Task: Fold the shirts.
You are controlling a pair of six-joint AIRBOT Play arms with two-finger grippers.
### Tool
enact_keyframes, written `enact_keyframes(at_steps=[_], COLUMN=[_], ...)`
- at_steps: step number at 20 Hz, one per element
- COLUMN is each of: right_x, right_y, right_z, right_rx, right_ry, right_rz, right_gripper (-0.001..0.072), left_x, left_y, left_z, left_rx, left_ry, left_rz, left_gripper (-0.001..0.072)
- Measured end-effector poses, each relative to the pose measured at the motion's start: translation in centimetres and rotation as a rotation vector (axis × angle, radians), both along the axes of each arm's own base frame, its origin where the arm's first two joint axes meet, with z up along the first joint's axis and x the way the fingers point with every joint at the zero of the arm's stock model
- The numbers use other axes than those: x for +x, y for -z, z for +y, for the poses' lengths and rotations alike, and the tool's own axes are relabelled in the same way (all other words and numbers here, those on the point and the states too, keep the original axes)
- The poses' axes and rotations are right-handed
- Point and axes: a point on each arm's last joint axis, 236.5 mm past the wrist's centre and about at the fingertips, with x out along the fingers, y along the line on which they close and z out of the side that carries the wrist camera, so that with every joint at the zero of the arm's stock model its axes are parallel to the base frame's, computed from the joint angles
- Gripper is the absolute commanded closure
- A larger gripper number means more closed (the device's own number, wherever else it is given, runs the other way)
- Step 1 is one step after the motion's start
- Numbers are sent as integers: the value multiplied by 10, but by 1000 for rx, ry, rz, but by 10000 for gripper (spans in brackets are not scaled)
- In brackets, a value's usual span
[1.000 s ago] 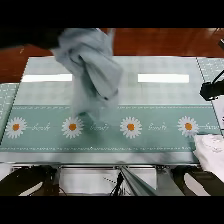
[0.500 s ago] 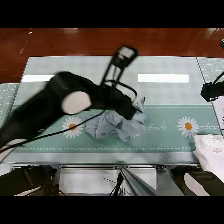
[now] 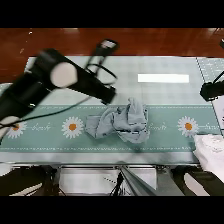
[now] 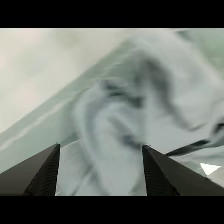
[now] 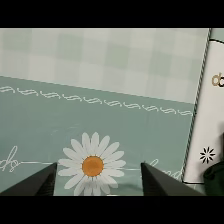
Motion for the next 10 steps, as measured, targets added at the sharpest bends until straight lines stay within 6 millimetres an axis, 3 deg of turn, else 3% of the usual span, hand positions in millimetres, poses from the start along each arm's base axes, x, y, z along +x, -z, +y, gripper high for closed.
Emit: enact_keyframes(at_steps=[2,5,7,10], right_x=[0,1,3,0], right_y=[0,0,4,16], right_z=[0,2,6,11], right_rx=[0,8,23,43], right_ry=[0,-3,-9,-15], right_rz=[0,-5,-6,19], right_gripper=[120,119,119,119], left_x=[4,-24,-56,-103], left_y=[-5,23,60,116], left_z=[59,121,139,137], left_rx=[29,4,-41,-125], left_ry=[-117,-265,-326,-363], left_rz=[23,158,294,494], left_gripper=[108,108,108,108])
